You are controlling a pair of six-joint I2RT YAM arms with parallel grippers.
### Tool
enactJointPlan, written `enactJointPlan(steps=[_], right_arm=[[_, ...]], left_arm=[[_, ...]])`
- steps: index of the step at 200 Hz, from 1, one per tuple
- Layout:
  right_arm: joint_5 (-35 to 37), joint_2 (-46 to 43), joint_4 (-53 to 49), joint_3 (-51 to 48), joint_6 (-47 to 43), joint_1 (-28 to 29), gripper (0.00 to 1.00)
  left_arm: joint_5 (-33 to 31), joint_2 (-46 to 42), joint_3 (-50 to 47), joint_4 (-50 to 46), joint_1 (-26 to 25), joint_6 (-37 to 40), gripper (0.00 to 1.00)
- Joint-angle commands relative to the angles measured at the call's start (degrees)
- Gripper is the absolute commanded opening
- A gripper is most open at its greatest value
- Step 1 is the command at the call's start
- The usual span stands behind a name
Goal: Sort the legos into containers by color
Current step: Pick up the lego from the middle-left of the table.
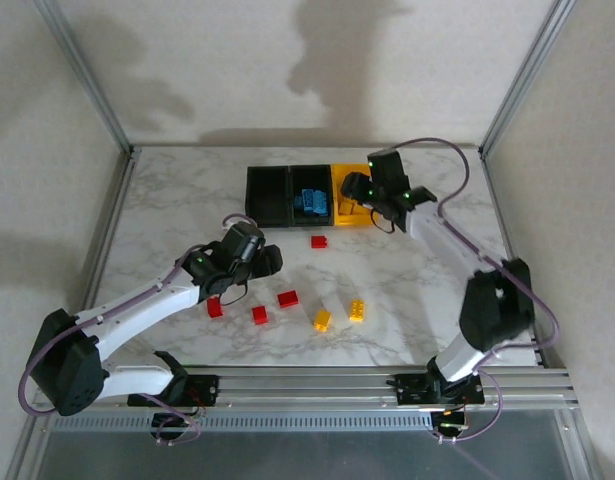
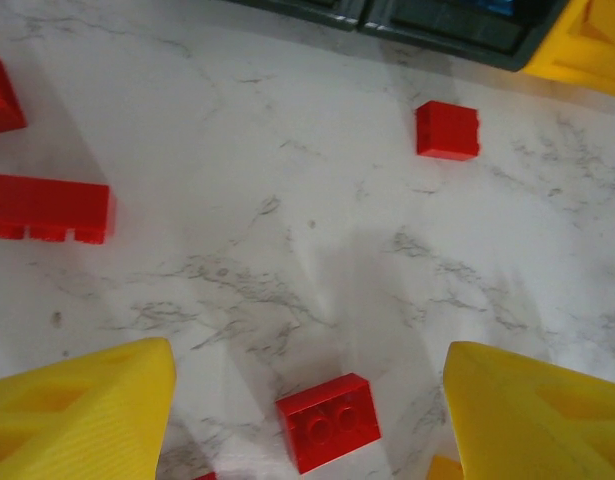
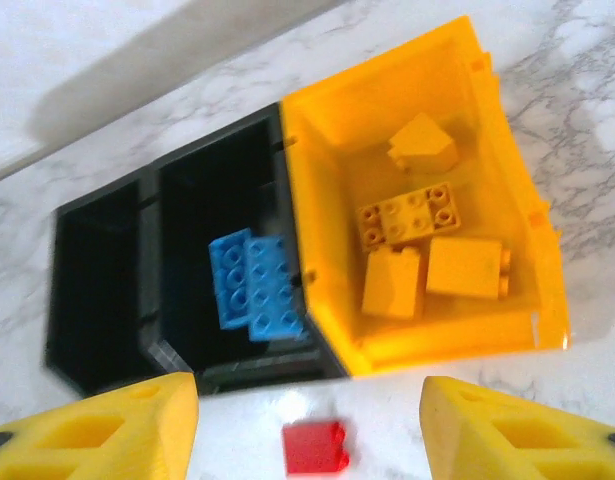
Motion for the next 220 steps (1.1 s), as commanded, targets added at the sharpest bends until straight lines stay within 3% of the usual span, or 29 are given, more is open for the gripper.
enactJointPlan(steps=[1,71,140,166,220], right_arm=[[0.4,-6.2,2.4,-8.0,-2.7,2.3,0.62],[-4.7,-20.1,6.9,-27.5,-1.7,6.3,0.65],[-4.3,-20.6,9.0,-31.1,0.7,6.6,0.65],[-4.3,-19.5,9.0,-30.5,0.9,6.7,0.65],[-3.3,-19.4,8.3,-29.7,0.5,6.6,0.64]], left_arm=[[-1.6,0.4,1.3,-6.2,0.5,-1.1,0.72],[2.2,-1.7,-5.6,-8.8,-3.4,-7.1,0.78],[1.3,3.4,-8.4,-7.4,-9.5,-11.4,0.74],[0.7,6.3,-8.5,-7.6,-11.3,-11.8,0.65],[-3.9,8.9,-4.8,-10.7,-11.7,-10.3,0.29]])
